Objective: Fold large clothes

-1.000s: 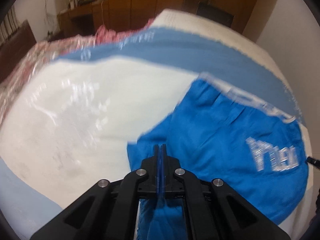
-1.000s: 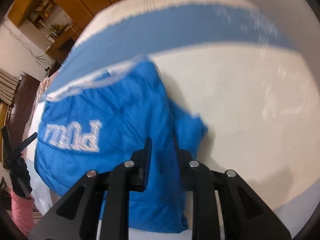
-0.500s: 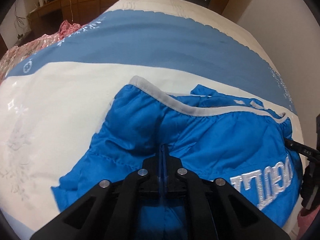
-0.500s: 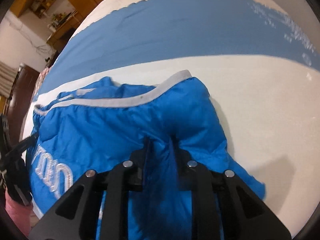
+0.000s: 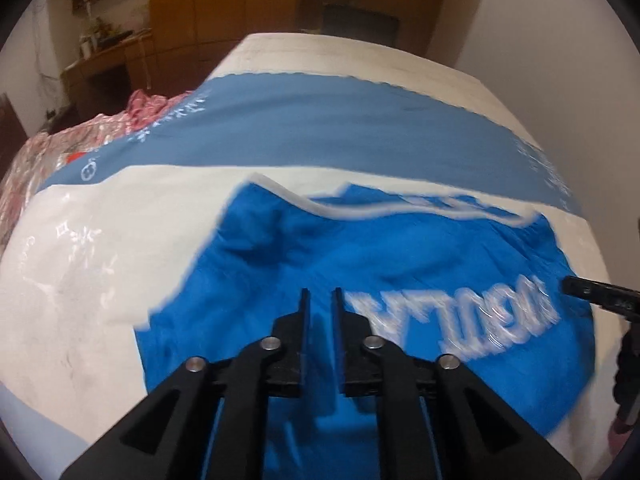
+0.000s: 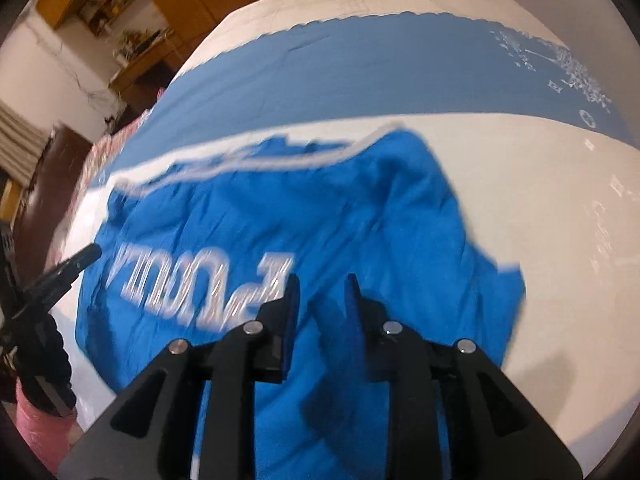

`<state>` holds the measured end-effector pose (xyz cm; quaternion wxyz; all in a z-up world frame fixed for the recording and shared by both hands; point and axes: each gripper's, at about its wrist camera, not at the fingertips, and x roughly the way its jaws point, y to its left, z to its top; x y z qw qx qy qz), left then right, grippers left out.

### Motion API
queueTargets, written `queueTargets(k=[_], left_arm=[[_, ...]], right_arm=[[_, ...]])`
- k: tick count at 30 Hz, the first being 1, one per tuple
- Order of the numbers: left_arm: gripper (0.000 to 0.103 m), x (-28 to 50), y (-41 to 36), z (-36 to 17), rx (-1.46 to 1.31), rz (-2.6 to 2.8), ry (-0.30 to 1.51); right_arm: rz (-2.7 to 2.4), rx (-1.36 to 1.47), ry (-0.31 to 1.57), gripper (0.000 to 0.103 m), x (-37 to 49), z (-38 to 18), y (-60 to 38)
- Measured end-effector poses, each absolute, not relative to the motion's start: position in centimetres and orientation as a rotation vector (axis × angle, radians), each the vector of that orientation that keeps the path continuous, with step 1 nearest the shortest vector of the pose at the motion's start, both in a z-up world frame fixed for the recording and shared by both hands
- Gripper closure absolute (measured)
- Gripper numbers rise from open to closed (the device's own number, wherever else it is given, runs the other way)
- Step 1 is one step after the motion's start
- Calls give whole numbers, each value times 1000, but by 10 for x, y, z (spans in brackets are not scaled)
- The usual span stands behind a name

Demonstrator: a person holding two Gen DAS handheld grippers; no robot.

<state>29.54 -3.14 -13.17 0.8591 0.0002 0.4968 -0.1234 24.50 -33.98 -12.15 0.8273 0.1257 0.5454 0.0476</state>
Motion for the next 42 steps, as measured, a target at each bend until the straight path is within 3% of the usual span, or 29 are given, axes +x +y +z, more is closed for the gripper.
queueTargets(k=[9,16,17,18,19,20,22,24,29,39,40,41,42], left_arm=[[90,279,-46,-181,65,-273,1081],[91,287,-29,-166,-49,-286,1159],[89,288,-20,-157,-75,-286,1151],[77,285,-9,-144,-83,-274,1119],[56,282,4,-132,-72,-250,1080],[49,279,15,-124,-65,-230,1055],[44,279,47,-117,-72,-187,1043],[36,283,72,-127,-105,-189,1096],[36,291,105,-161,-273,-250,1192],[26,316,89,-207,-405,-299,1237],[29,317,83,-206,-396,-297,1234],[34,318,79,-205,-392,-301,1233],[47,317,75,-203,-387,-302,1230]], right_arm=[[61,245,1229,79,239,-165,-321],[93,333,1229,77,233,-150,-334],[113,379,1195,69,225,-138,-344],[115,395,1162,53,218,-129,-352],[96,394,1122,45,209,-116,-364],[76,386,1104,33,204,-108,-373],[41,373,1099,29,196,-96,-396],[42,376,1152,18,195,-102,-414],[45,420,1250,18,208,-136,-427],[121,551,1293,12,232,-180,-421],[137,545,1291,13,234,-179,-415],[136,531,1291,21,235,-179,-411],[117,486,1289,33,235,-176,-405]])
